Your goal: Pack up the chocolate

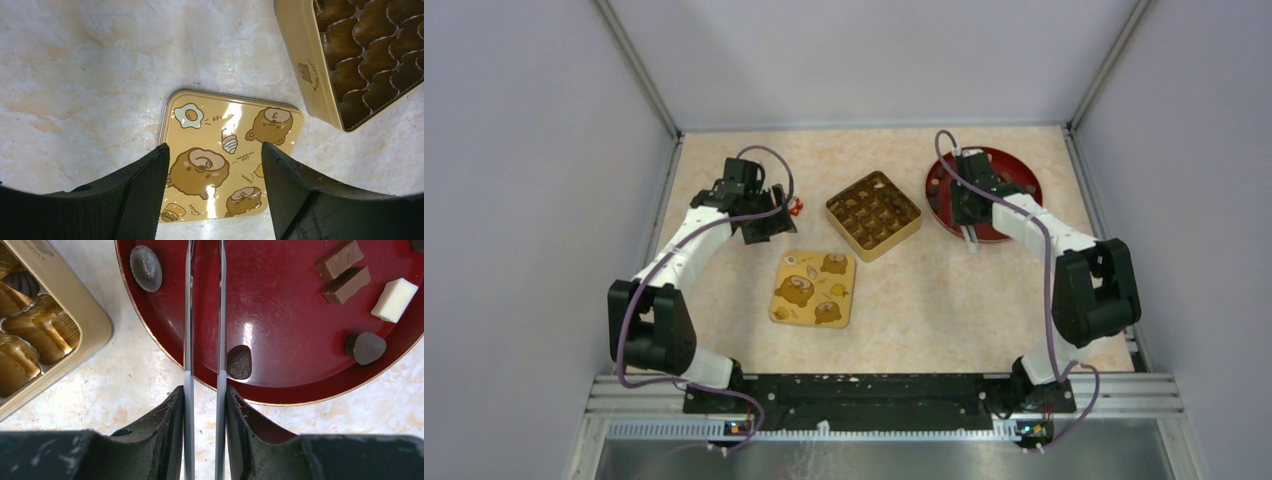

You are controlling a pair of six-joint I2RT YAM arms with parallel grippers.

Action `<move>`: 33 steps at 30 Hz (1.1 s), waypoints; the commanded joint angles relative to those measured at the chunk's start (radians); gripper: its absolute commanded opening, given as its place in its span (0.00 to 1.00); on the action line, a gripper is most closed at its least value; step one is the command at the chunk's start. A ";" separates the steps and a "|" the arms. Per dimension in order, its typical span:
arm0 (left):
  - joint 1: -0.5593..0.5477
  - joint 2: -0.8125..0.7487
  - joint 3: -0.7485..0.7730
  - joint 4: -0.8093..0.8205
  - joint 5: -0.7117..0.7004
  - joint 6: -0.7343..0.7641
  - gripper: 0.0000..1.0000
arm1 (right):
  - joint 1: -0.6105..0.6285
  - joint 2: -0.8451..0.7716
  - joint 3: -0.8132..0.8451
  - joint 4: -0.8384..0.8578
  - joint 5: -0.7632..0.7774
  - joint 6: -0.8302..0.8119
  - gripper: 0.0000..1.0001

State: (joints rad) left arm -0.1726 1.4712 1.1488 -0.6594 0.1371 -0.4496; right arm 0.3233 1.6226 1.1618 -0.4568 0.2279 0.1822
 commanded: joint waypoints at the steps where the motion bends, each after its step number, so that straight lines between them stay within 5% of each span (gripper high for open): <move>1: 0.004 -0.030 0.021 0.006 -0.007 0.006 0.73 | -0.010 0.010 0.059 0.033 0.019 -0.015 0.28; 7: 0.004 -0.032 0.020 0.006 -0.007 0.006 0.73 | -0.011 -0.049 0.059 0.005 0.021 -0.021 0.04; 18: 0.004 -0.025 0.023 0.012 -0.007 0.008 0.73 | 0.078 -0.271 0.072 -0.136 -0.035 -0.002 0.02; 25: 0.004 -0.028 0.025 0.014 -0.005 0.005 0.73 | 0.239 -0.258 0.104 -0.202 -0.023 0.007 0.02; 33: 0.004 -0.046 0.019 0.010 -0.005 0.003 0.73 | 0.264 -0.217 0.088 -0.190 -0.051 0.011 0.03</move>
State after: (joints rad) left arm -0.1726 1.4704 1.1484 -0.6590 0.1375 -0.4496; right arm 0.5846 1.3975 1.2251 -0.6704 0.1860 0.1799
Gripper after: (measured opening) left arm 0.727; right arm 0.297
